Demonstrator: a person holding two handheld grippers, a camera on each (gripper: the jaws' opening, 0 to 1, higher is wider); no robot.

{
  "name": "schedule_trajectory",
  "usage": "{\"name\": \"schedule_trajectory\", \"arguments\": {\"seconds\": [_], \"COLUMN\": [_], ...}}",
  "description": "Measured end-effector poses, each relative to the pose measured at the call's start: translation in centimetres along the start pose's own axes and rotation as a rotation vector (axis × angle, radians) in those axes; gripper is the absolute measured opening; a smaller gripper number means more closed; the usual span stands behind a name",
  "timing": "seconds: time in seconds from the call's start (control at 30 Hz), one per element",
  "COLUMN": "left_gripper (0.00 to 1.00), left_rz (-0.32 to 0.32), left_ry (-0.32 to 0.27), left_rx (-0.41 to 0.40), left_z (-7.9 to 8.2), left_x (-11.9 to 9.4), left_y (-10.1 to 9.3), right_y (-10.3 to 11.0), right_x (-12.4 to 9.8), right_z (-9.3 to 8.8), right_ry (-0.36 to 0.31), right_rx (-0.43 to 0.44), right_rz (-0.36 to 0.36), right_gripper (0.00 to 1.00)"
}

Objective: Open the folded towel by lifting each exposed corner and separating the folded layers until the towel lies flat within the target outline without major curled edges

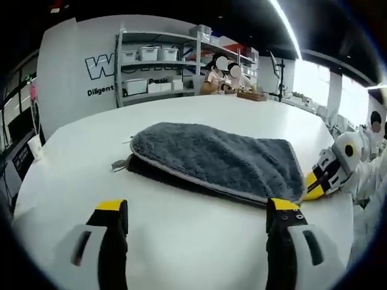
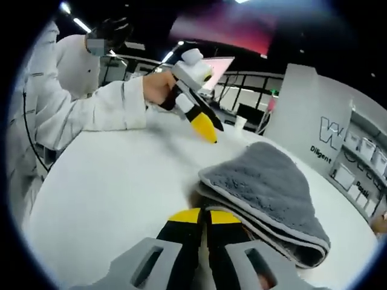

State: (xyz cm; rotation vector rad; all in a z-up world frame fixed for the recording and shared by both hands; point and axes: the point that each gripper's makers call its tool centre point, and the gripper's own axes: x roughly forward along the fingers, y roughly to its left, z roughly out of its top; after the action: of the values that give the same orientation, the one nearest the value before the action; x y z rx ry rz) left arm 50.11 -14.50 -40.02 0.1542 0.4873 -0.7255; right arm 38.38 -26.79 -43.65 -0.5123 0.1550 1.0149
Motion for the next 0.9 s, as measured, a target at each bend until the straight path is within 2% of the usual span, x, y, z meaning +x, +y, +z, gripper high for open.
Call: {"name": "schedule_trajectory", "arguments": {"seconds": [0.1,0.3,0.9], "left_gripper": [0.99,0.99,0.99], "left_rz": [-0.010,-0.039,-0.003], "left_ry": [0.006,-0.021,-0.018], "left_rx": [-0.002,-0.015,-0.019], "left_z": [-0.1,0.4,0.3], "left_x": [0.1,-0.2,-0.7], "left_y": [-0.2,-0.5,0.6], "right_y": [0.6,1.3,3.1], "right_x": [0.5,1.2,3.9], "right_z": [0.5,1.0,3.1], "right_ry": [-0.012,-0.018,-0.046], "right_rx": [-0.040,-0.061,-0.106], "right_rz": [0.016,0.034,0.085], "right_gripper": [0.00,0.00,0.00]}}
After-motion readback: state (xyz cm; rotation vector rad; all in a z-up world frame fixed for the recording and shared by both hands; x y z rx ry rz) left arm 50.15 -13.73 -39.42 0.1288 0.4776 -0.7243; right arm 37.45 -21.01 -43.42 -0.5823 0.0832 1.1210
